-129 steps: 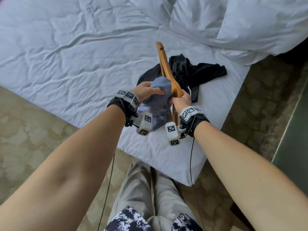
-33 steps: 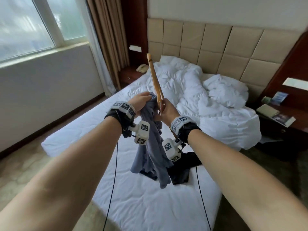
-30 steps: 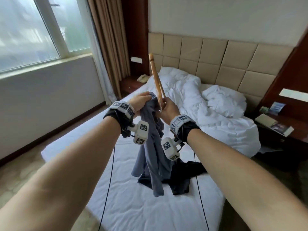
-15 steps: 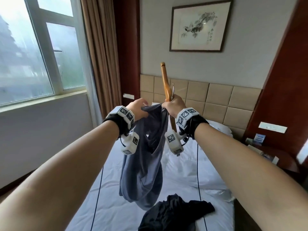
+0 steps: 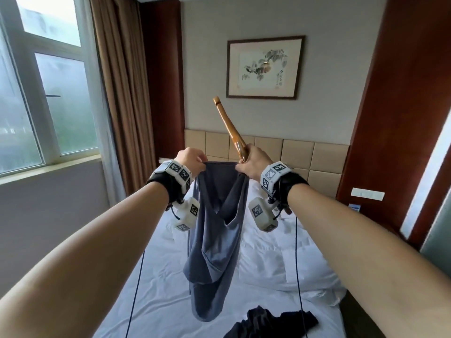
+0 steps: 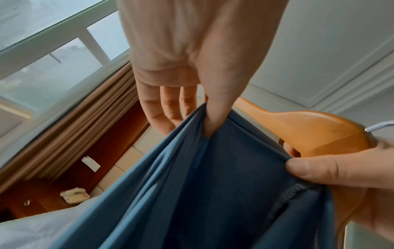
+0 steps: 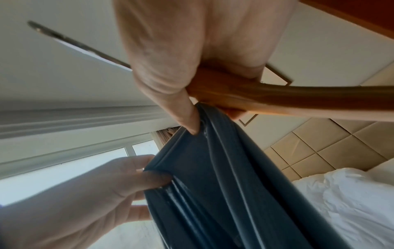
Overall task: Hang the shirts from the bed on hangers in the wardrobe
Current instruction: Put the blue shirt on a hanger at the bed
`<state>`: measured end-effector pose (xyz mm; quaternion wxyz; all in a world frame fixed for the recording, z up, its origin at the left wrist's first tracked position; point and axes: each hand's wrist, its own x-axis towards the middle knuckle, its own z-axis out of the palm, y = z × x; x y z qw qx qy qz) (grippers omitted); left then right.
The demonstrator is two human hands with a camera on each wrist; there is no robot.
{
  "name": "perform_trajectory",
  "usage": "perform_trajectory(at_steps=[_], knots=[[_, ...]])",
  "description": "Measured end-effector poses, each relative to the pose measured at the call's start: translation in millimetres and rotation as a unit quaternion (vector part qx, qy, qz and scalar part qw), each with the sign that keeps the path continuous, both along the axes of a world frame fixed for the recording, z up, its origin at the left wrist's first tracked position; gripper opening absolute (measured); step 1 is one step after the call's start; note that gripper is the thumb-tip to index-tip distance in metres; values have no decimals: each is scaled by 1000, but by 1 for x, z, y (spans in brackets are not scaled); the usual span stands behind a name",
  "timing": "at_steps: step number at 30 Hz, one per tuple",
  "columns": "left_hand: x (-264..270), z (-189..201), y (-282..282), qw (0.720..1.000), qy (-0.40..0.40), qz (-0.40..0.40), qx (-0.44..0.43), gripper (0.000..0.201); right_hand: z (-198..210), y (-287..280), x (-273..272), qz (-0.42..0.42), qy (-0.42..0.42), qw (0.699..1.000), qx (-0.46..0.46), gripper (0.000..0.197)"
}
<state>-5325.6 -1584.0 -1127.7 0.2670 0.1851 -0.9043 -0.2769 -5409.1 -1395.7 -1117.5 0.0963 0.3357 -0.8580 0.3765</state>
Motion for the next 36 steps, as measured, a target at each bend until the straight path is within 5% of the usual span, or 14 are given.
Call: perform_trajectory(at_steps=[5, 13, 17, 25, 36], knots=[[-1, -1, -2, 997, -11, -50, 55, 19, 6, -4, 5, -30, 7, 999, -28, 19], [-11, 1, 36, 966, -27, -244, 82, 33, 11, -11, 17, -15, -17, 994, -103, 20], [-21, 8, 55, 975, -32, -220, 24, 7, 9, -4, 16, -8, -25, 994, -105, 21], [-35, 18, 58, 971, 26, -173, 162, 26, -5, 17, 12, -5, -99, 990, -101, 39], [-25, 10, 51, 949, 85, -171, 250, 18, -56, 1, 6, -133, -100, 986, 19, 17]])
